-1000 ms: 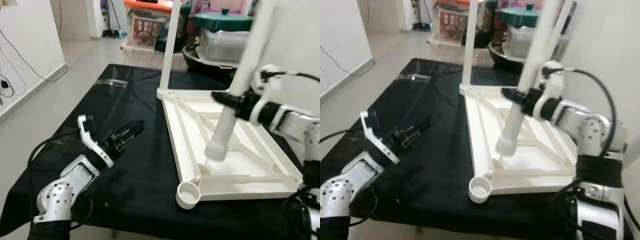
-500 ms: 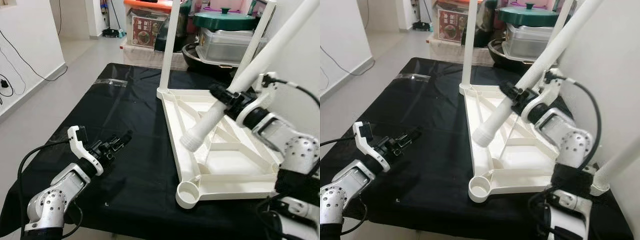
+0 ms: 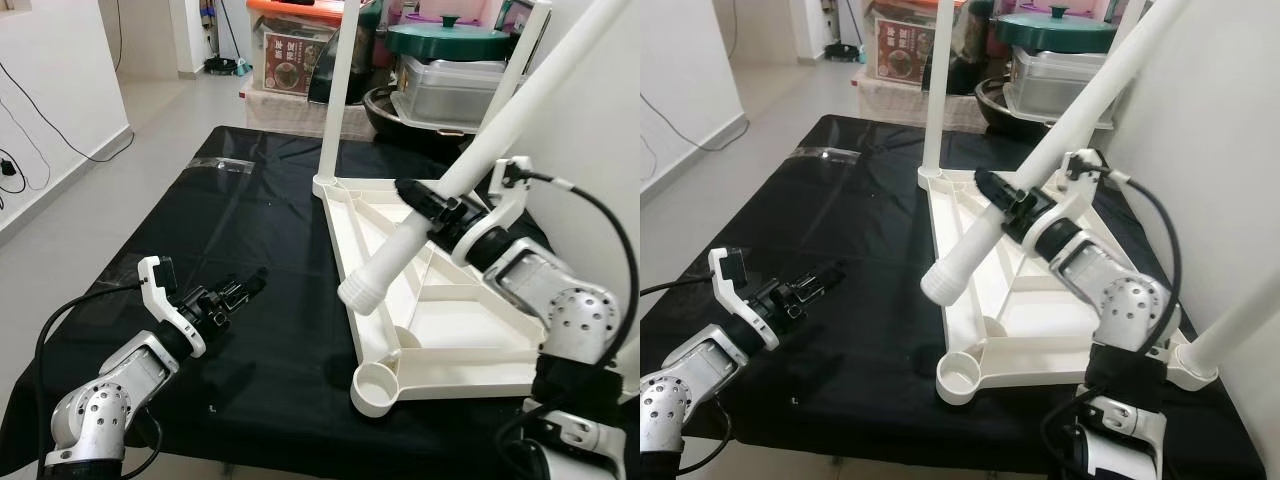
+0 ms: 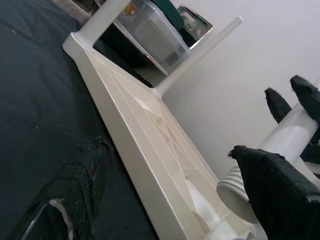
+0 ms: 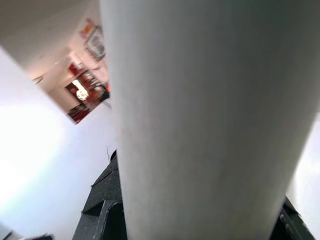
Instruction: Building children table
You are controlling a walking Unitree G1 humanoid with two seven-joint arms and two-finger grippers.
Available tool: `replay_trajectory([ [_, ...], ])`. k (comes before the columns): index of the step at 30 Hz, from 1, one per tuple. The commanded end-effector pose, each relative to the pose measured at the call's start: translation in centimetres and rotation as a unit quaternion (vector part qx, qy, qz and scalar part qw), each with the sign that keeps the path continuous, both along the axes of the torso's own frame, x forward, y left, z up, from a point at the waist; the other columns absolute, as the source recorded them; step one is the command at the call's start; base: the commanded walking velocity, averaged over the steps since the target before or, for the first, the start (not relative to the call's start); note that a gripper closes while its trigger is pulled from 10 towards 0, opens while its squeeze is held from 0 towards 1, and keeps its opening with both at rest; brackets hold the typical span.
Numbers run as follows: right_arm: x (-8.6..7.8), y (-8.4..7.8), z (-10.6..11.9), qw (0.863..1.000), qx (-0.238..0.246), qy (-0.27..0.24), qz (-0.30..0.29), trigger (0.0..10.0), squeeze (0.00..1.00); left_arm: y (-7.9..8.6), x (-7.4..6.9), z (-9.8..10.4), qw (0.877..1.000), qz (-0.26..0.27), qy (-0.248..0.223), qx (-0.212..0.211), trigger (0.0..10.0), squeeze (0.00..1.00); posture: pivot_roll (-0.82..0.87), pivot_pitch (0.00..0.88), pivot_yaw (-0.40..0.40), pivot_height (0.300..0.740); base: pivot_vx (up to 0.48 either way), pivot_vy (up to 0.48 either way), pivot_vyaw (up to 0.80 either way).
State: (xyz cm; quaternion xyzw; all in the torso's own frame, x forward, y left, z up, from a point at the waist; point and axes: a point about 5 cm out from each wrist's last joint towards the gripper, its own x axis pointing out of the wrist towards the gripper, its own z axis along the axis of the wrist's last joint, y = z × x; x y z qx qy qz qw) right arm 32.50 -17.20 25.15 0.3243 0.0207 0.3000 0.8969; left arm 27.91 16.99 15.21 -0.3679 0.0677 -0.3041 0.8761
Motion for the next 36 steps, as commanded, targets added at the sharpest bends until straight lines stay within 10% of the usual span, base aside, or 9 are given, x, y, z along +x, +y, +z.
replay_trajectory([
  [1,-0.7,0.7,0.7,0.999,-0.001,-0.041,0.028,0.0,0.0,-0.3,-0.2,0.1,1.0,-0.024,-0.002,0.001,10.0,0.0,0.09,0.0,-0.086,0.74,0.0,0.0,0.0],
  [10,-2.8,3.1,2.3,0.977,-0.017,-0.143,0.157,0.0,0.0,-1.3,-1.0,0.6,0.994,-0.105,-0.023,0.007,10.0,0.0,0.09,0.0,-0.084,0.74,0.0,0.0,0.0],
  [23,-7.1,8.4,1.9,0.88,-0.018,-0.221,0.42,0.0,0.0,-2.5,-3.0,1.6,0.952,-0.29,-0.066,0.076,10.0,0.0,0.1,0.0,-0.089,0.74,0.0,0.0,0.0],
  [36,-6.9,9.3,1.4,0.854,0.012,-0.224,0.469,0.0,0.0,-3.1,-4.5,3.2,0.909,-0.384,-0.115,0.11,10.0,0.0,0.1,0.0,-0.093,0.74,0.0,0.0,0.0],
])
